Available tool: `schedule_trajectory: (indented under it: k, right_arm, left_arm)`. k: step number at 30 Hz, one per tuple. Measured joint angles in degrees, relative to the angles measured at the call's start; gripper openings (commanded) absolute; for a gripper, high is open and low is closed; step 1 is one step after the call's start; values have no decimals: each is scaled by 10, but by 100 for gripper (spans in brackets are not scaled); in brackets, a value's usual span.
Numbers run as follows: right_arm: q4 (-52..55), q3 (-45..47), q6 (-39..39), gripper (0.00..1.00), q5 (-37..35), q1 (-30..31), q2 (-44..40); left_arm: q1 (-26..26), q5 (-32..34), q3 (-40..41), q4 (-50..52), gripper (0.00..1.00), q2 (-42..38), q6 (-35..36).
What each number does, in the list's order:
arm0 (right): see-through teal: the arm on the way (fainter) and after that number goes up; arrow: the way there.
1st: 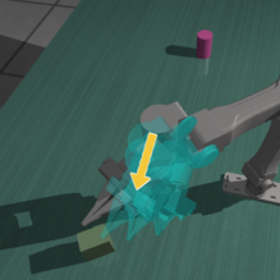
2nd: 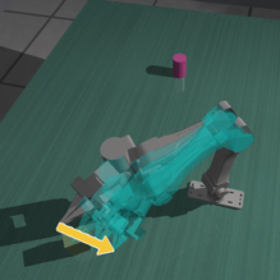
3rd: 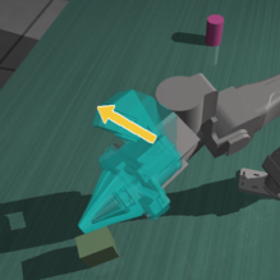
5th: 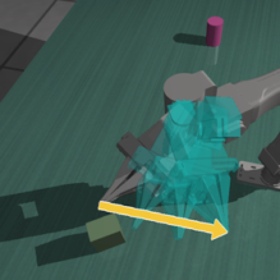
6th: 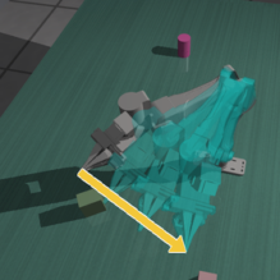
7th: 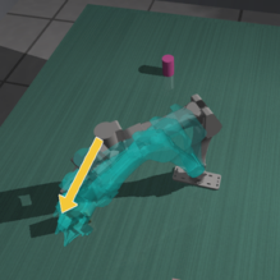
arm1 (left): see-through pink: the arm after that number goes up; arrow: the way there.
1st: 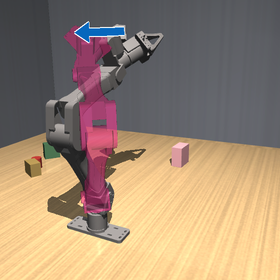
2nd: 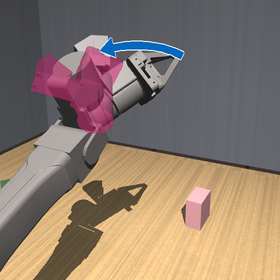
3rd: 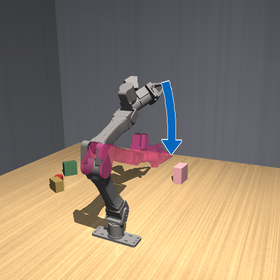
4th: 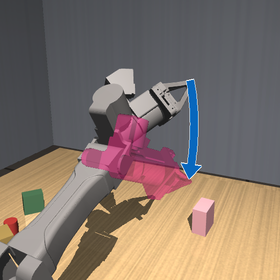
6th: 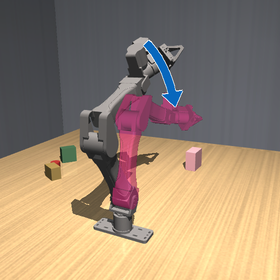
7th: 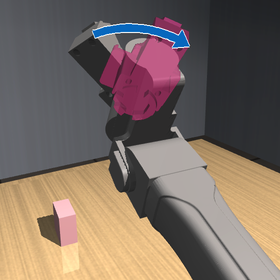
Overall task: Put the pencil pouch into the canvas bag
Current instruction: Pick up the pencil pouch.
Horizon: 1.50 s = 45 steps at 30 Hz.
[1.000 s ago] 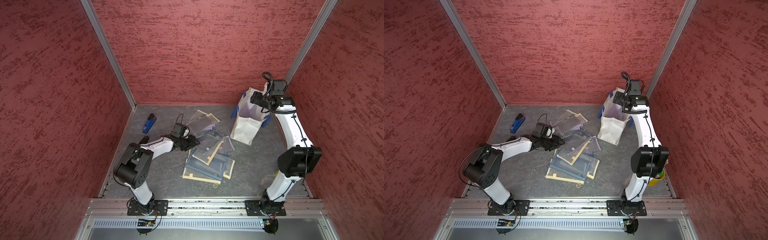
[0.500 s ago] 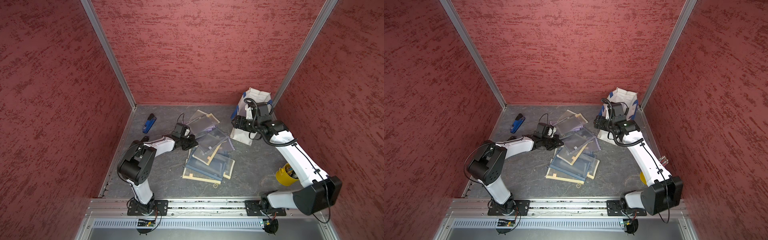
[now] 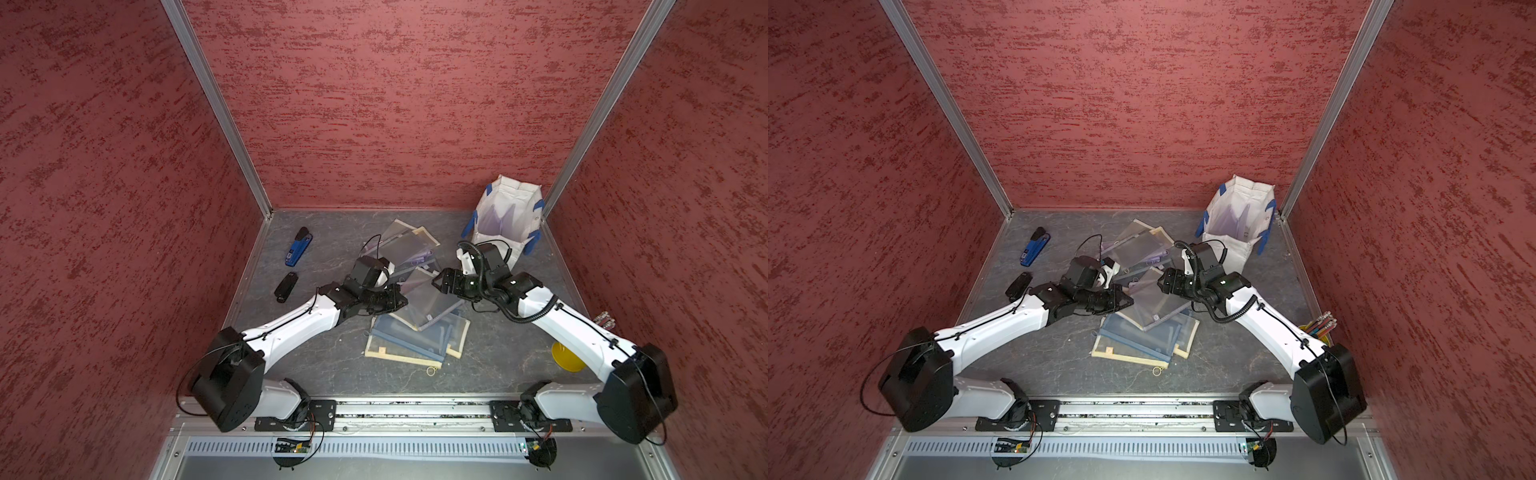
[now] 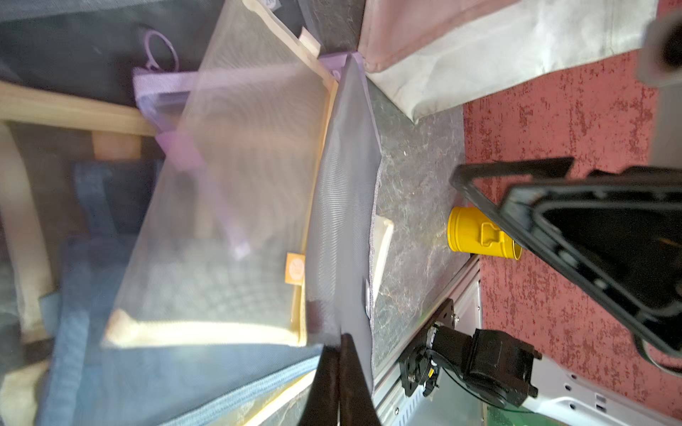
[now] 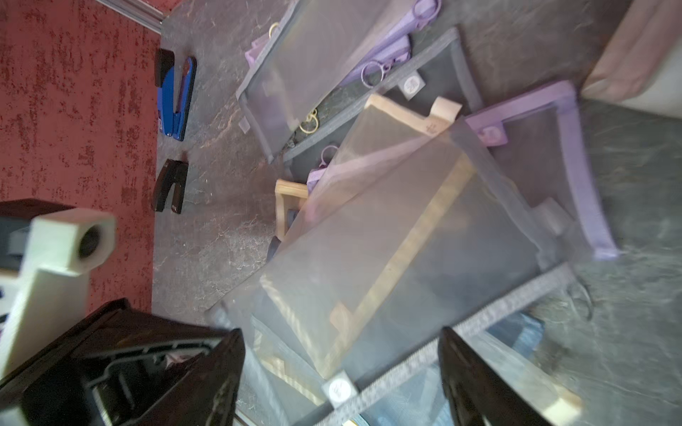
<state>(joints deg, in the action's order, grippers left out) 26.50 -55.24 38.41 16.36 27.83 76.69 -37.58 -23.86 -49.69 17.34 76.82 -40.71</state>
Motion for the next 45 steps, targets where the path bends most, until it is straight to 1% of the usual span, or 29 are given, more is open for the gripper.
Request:
schedule_trajectory:
  k: [3,6,11,12,14,15,18,20,24,28,31,36,38,41,45]
  right_arm:
    - [-19,12,8,82,13,2,30]
    - [-31,12,6,82,22,7,63]
    - [-30,-33,-15,82,44,25,115]
    - [-30,-40,-18,82,47,28,120]
    - [-28,-41,-20,82,51,31,117]
    - [-28,-36,-20,82,53,32,111]
    - [-20,1,-17,82,56,35,76]
    - [-2,24,-15,82,56,35,45]
    - [32,46,-14,82,64,35,-16]
    - [42,91,-11,82,83,35,-86]
    - [42,143,1,82,98,35,-122]
    - [-2,222,35,82,108,35,-109]
    - [-24,241,47,82,109,35,-99]
    - [-57,247,53,81,110,35,-83]
    - [-100,247,54,81,113,35,-71]
  left_arm:
    - [2,4,16,20,0,-26,-2]
    - [7,-2,32,26,0,-28,0]
    - [11,-16,66,42,0,-26,8]
    - [16,-22,76,45,5,-28,10]
    - [23,-31,88,60,28,-33,21]
    - [26,-34,91,71,33,-37,26]
    - [27,-40,87,112,40,-59,48]
    - [30,-39,70,151,41,-70,66]
    - [41,-26,-1,213,42,-63,117]
    - [47,-20,-75,224,42,-15,158]
    - [49,-26,-118,205,43,52,174]
    - [47,-49,-197,164,45,187,192]
    - [47,-60,-216,149,46,224,196]
    - [47,-78,-220,134,48,256,199]
    - [47,-106,-198,116,52,261,199]
